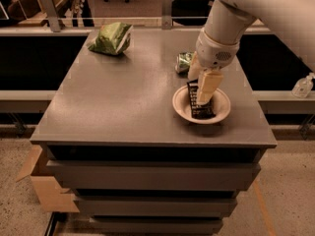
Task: Pick rxbar chocolate from paper bowl and place on counter
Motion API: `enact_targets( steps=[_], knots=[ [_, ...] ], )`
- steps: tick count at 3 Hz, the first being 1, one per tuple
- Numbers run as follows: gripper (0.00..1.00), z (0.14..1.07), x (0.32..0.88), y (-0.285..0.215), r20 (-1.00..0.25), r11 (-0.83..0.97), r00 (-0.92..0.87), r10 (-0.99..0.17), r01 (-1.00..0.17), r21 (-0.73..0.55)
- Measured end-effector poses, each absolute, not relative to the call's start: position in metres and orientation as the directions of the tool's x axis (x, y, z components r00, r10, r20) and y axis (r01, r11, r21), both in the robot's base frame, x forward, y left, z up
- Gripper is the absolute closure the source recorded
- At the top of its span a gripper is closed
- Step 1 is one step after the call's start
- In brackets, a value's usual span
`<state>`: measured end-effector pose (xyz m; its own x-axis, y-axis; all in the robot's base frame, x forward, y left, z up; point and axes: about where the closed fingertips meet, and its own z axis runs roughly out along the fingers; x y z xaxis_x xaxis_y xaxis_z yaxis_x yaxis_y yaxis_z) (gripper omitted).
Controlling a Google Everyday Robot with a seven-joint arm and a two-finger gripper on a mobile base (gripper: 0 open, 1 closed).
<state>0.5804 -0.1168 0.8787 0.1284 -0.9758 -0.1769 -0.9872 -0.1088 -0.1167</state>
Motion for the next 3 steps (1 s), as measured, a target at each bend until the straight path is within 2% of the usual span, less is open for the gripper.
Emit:
enact_targets(
  steps=[2, 3],
  knots=[
    [0.89, 0.8808, 0.5819, -0.1135, -0.176, -0.121, 0.141, -0.974, -0.985, -0.123],
    [1.00, 0.8808, 0.5821, -0.1126, -0.176, -0.128, 0.149, -0.973, -0.984, -0.126]
  ],
)
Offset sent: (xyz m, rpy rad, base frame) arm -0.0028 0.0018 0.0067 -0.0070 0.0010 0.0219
